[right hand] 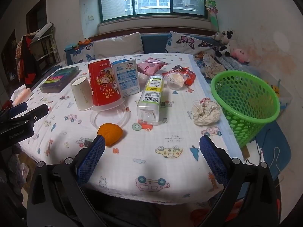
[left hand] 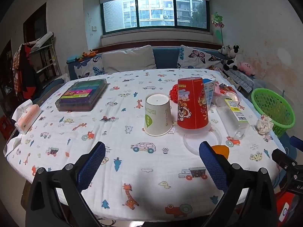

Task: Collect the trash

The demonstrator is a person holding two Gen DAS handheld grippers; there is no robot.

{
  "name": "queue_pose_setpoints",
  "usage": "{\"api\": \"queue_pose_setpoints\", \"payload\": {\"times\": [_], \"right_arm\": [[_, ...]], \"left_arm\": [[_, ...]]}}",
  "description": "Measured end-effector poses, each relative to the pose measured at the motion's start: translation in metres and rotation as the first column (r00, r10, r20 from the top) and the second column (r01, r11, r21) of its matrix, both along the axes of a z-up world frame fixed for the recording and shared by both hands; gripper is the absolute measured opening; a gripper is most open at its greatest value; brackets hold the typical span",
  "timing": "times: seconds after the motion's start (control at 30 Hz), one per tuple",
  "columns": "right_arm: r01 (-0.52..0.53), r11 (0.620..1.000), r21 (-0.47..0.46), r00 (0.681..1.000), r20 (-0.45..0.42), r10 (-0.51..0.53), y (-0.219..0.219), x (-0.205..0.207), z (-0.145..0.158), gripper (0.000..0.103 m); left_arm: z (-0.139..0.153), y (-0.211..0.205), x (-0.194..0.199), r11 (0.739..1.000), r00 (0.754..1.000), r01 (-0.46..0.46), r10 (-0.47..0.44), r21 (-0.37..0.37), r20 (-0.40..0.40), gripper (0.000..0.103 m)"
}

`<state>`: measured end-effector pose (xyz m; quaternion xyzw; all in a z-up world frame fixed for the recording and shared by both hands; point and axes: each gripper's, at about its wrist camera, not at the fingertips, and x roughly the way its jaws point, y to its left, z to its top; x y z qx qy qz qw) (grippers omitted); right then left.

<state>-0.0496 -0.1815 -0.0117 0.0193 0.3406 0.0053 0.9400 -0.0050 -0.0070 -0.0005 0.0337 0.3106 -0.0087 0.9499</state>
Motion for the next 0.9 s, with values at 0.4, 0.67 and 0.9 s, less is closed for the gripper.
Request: {"api": "queue_pose_setpoints", "payload": {"times": [0.4,0.67,0.9], "right_arm": [[0.001,1.000,-0.001,1.000,0.002,-0.001,0.0002,0.0016,0.0005,0.099],[0.004,1.000,0.004,1.000,0.005,-0.004,-0.0019,0.0009,0.0003,0.099],[0.003,1.000,0.007,1.000,0.008,-0.003,-0.0020,0.0011,0.0007,0.099]], "left_arm": [[0.0021,0.0059,0.0046,1.000,1.000,0.013,-0.013,-0.003,0.000,0.096],[0.0026,0.0041,0.0031,1.000,1.000,0.015,-0.015,-0.003,0.002,0.096],[0.0028,0.0046,0.0028,1.000,1.000,0.014,-0.014,-0.003,0.002,0.096]]}}
